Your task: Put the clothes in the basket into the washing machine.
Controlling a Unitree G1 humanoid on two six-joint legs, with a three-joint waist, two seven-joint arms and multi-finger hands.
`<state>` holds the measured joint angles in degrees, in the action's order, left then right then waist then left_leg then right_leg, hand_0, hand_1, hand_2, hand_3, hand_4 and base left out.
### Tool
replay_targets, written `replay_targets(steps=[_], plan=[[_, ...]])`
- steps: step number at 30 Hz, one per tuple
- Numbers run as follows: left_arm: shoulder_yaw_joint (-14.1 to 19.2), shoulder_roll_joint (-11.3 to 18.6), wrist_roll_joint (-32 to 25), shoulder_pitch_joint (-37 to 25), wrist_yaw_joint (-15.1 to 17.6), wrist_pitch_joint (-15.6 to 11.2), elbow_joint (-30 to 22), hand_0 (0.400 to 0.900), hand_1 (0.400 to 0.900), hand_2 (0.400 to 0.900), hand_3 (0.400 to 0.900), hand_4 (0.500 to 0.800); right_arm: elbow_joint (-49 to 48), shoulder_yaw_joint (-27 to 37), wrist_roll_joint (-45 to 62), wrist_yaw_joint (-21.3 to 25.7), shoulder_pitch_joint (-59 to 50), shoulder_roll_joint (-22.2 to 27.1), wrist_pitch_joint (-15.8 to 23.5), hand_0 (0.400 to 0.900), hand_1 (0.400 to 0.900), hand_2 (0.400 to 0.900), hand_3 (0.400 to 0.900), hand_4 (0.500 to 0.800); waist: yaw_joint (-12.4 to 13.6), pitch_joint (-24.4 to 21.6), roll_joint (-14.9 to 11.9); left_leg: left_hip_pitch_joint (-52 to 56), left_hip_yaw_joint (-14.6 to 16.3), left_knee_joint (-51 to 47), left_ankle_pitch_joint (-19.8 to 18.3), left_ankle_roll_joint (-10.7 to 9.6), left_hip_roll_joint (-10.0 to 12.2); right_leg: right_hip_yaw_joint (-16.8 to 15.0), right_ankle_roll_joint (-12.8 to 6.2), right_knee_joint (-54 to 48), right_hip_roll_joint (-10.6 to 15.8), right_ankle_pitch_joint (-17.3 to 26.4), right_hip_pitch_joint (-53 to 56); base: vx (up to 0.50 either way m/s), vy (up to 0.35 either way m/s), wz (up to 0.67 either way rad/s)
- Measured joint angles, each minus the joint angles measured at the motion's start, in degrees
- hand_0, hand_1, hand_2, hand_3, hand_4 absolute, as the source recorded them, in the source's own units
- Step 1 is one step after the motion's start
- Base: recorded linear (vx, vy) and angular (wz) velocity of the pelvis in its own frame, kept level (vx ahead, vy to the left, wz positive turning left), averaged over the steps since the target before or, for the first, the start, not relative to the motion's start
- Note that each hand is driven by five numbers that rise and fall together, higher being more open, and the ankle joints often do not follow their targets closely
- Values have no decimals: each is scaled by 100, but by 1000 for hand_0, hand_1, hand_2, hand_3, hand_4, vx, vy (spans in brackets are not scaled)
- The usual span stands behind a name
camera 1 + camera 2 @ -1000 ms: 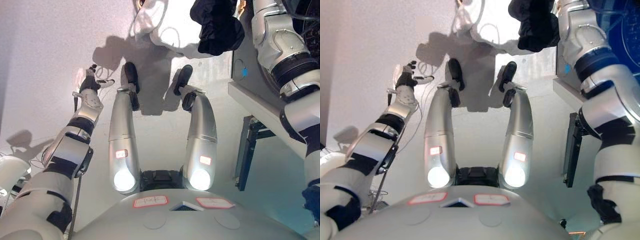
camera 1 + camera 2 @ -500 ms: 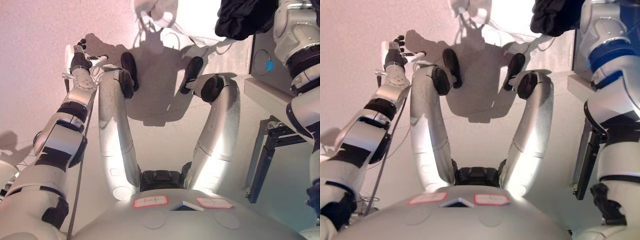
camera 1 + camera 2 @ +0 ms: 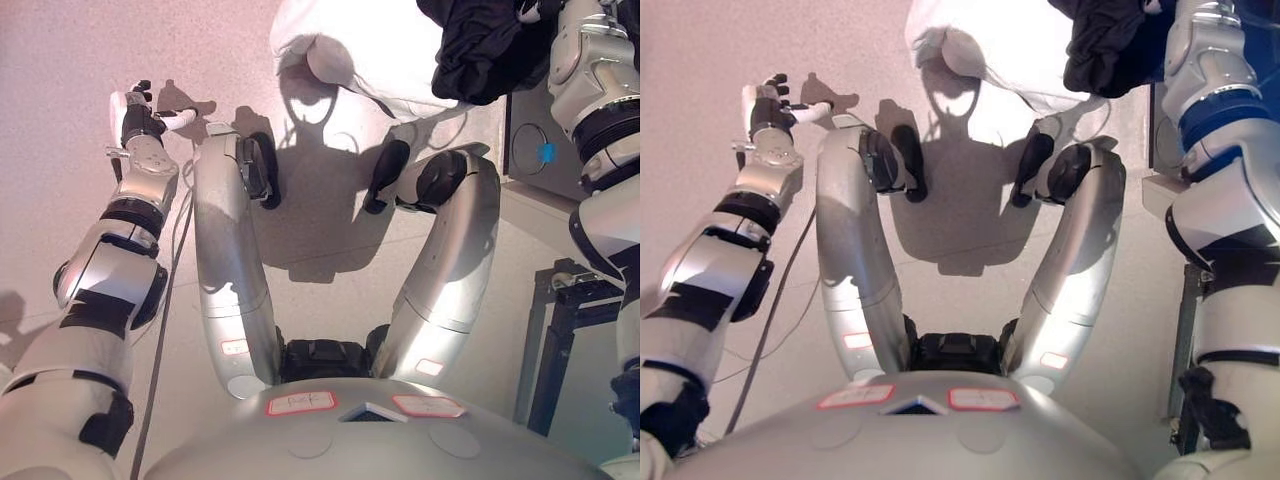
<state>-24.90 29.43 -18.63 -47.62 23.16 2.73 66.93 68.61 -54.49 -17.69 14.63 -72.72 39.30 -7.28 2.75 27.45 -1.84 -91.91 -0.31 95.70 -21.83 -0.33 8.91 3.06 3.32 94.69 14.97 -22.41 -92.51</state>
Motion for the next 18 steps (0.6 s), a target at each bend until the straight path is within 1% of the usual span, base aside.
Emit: replay_targets(steps=[4, 9, 10, 11, 12, 14, 17, 18], plan=[[29, 117, 0, 10, -95, -4, -39, 900, 900, 900, 900, 800, -14, -33, 79, -368, -20, 2, 91, 900, 900, 900, 900, 800, 3, 0, 0, 31, -13, -74, -7, -9, -1, 67, -5, -83, -57, -3, 68, 3, -18, 1], [50, 158, -78, 62, -118, -13, -41, 900, 900, 900, 900, 800, -18, -35, 78, -538, 8, 0, 121, 900, 900, 900, 900, 800, 17, 4, -4, 73, -47, 98, -100, -26, 4, 57, 25, 81, -52, -82, 103, -12, -5, -2], [53, 167, -116, 77, -118, -14, -32, 900, 900, 900, 900, 800, -8, -45, 77, -559, 14, -4, 122, 871, 871, 871, 871, 782, 21, 8, -6, 57, -65, 171, -122, -34, 4, 53, 43, 144, -48, -113, 92, 0, 0, 0], [61, 179, -138, 84, -117, -16, -34, 900, 900, 900, 900, 800, 0, -43, 77, -569, 15, -12, 124, 400, 400, 400, 400, 500, 21, 24, -9, 45, -81, 242, -137, -32, 6, 49, 36, 212, -44, -148, 87, 0, 0, 0], [71, 178, -159, 90, -118, -16, -29, 900, 900, 900, 900, 800, 12, -45, 75, -579, 20, -15, 126, 400, 400, 400, 400, 500, 18, 31, -10, 25, -107, 290, -157, -64, 3, 48, 28, 259, -33, -152, 81, 0, 0, 0], [70, 174, -172, 101, -117, -14, -22, 900, 900, 900, 900, 800, 55, -35, 76, -567, 53, -23, 134, 400, 400, 400, 400, 500, 12, 35, -16, 16, -132, 309, -157, -64, 1, 45, 28, 279, -23, -152, 79, 0, 0, 0], [100, 183, -172, 74, -99, -11, 31, 900, 900, 900, 900, 800, 83, -34, 72, -305, 65, -30, 133, 400, 400, 400, 400, 500, 13, 35, -17, 15, -135, 263, -155, -64, -1, 51, 24, 234, -12, -149, 78, 4, -3, 2], [101, 184, -172, 73, -95, -8, 33, 900, 900, 900, 900, 800, 95, -26, 74, -289, 64, -35, 131, 400, 400, 400, 400, 500, 13, 34, -17, 22, -127, 245, -155, -63, 0, 47, 23, 216, -20, -150, 78, 13, -10, 7]])
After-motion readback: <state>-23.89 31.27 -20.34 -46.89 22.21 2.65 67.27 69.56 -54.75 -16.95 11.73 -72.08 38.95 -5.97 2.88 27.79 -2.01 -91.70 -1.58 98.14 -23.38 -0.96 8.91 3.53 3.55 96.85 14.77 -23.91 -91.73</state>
